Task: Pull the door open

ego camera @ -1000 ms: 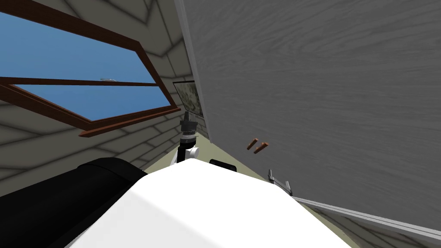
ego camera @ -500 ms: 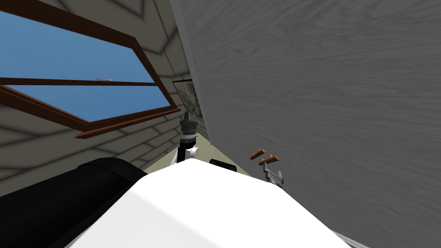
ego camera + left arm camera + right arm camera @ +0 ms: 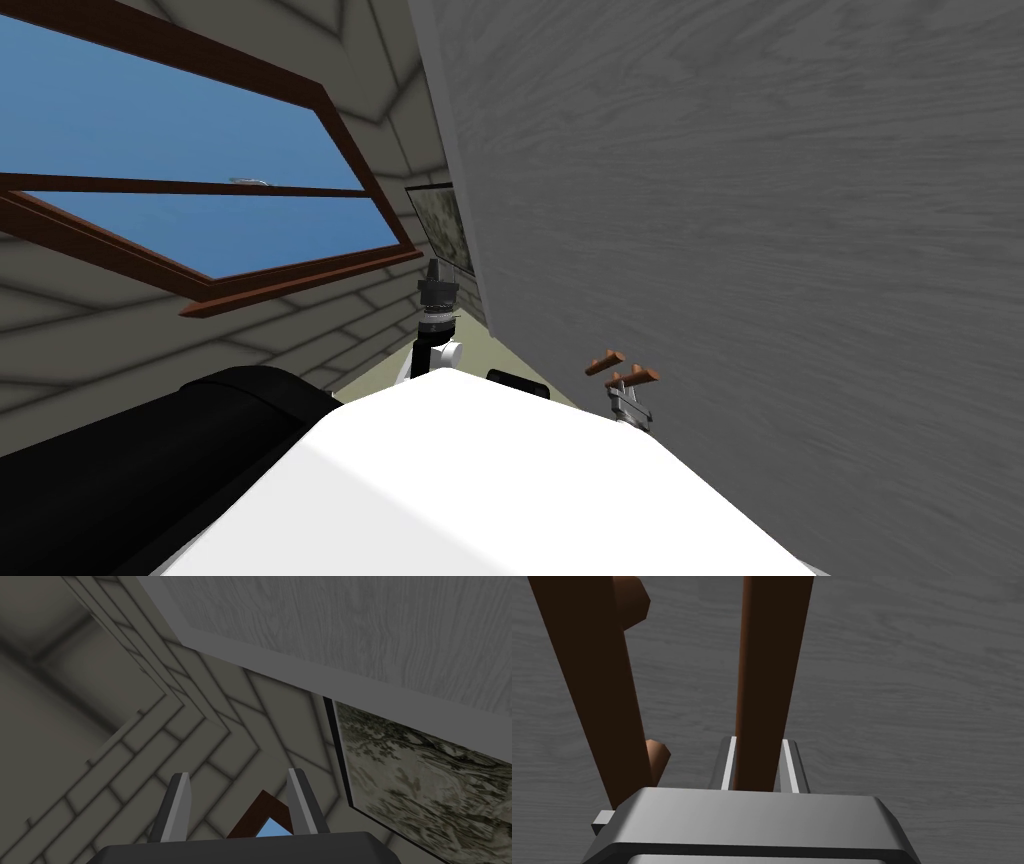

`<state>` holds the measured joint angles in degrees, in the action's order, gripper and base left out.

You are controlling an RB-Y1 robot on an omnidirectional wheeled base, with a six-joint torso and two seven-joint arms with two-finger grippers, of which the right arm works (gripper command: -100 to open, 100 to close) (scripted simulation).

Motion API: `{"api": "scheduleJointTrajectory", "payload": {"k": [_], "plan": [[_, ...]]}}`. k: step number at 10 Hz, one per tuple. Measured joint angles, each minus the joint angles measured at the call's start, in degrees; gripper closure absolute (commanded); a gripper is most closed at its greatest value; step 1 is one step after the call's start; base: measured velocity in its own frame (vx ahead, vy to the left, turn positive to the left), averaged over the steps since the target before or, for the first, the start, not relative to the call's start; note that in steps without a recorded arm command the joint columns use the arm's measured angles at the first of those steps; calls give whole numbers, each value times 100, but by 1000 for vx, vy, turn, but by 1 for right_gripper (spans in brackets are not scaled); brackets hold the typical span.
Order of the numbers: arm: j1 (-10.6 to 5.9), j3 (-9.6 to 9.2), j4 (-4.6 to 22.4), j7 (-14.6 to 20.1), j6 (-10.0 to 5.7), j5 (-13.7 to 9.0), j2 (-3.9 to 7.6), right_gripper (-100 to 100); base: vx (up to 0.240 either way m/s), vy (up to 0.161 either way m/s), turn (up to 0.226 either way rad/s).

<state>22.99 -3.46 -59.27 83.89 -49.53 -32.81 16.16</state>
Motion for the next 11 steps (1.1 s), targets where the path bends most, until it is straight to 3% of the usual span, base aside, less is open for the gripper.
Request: {"api": "scheduleJointTrajectory", "payload": {"k": [3,5,6,11], "plan": [[3,3,1,1,-2,-1,0,100,-30,1,-5],[129,5,-19,1,-29,-9,13,100,-198,11,-121],[199,57,7,-37,8,-41,17,-100,-230,-32,-153],[519,136,141,-7,-36,-83,95,-100,-202,26,-56]]}}
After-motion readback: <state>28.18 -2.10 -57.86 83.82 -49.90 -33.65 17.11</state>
